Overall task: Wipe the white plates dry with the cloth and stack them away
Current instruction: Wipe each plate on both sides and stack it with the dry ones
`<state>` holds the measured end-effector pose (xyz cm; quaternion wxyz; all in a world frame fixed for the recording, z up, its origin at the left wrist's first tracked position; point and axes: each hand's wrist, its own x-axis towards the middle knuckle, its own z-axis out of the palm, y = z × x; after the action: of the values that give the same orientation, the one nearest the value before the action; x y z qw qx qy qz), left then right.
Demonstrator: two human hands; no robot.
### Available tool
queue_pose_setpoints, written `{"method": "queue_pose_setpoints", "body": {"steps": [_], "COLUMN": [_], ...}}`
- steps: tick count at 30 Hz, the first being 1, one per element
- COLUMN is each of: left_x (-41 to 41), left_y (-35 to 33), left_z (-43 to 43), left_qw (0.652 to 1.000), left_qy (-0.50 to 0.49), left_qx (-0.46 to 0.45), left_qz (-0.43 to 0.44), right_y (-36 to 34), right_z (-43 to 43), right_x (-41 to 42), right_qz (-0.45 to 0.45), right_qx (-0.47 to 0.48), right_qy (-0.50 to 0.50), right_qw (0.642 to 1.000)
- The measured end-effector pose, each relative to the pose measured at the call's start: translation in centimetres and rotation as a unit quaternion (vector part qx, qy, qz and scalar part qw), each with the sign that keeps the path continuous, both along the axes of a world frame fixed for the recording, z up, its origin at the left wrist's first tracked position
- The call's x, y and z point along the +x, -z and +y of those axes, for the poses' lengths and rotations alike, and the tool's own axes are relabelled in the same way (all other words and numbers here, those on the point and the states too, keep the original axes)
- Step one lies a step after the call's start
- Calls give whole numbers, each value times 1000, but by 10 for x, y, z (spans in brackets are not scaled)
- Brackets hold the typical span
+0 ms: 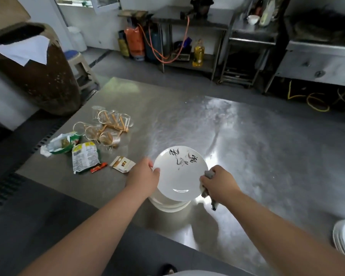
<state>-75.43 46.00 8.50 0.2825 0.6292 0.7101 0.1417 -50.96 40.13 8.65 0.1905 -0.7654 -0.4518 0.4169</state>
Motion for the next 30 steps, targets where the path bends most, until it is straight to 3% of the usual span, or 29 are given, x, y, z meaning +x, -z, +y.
{"method": "queue_pose_setpoints", "body": {"steps": [10,16,30], "left_x": [139,210,280], "left_y": [13,60,121], "left_z": [-49,-98,-147], "left_qw": [987,976,969], "left_qy": [142,176,232], "left_qx": [-20,-81,-79], "left_qz": [-77,-105,20], "right_y": [-1,38,96], "right_z": [-94,-156,-200], "right_x": [125,191,257], "right_qz": [-2,-32,-62], "right_qx": [31,-26,-92], "right_qy": [137,173,122], "right_qw": [990,984,986]}}
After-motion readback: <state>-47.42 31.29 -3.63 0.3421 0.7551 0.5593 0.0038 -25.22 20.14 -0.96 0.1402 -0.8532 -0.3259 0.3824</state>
